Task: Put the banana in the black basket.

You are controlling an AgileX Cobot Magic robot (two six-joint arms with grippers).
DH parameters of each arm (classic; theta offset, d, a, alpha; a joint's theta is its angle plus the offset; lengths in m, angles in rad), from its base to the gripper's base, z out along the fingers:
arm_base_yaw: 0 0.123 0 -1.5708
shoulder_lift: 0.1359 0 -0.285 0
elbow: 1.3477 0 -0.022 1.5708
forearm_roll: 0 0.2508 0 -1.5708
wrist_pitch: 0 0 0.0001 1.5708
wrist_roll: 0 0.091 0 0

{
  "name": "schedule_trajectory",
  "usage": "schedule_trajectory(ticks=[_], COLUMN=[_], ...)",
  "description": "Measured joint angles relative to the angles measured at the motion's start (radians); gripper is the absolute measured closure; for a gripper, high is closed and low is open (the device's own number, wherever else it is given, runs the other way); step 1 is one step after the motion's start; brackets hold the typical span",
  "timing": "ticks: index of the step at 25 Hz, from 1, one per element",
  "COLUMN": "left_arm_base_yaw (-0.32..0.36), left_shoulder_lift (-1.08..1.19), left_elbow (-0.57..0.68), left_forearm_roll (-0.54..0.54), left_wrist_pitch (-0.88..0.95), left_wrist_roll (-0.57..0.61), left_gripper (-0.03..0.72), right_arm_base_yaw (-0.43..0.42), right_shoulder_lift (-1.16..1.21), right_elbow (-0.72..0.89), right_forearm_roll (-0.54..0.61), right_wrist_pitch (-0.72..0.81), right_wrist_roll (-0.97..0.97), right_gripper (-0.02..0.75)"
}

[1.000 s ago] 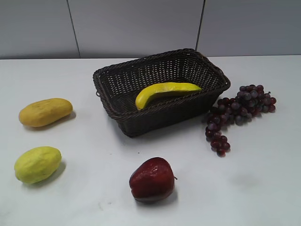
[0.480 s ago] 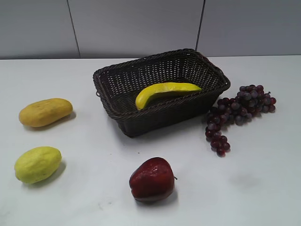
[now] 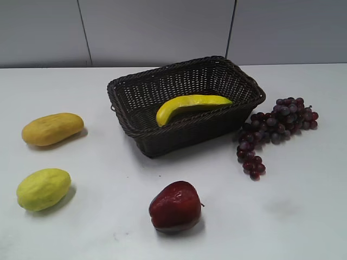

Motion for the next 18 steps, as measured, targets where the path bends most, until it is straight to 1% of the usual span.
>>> schedule_trajectory(ticks=[18], left_arm_base_yaw=[0.0], left_shoulder_lift=[0.0], left_elbow=[0.0], left_forearm_roll=[0.0], left_wrist_pitch=[0.0], left_wrist_roll=[0.0], left_gripper=[0.456], right_arm_base_yaw=[0.0], right_shoulder_lift=[-0.211], right_elbow=[0.0], right_forearm_roll=[0.0], right_wrist_pitch=[0.001], right_wrist_roll=[0.0], right_gripper=[0.145])
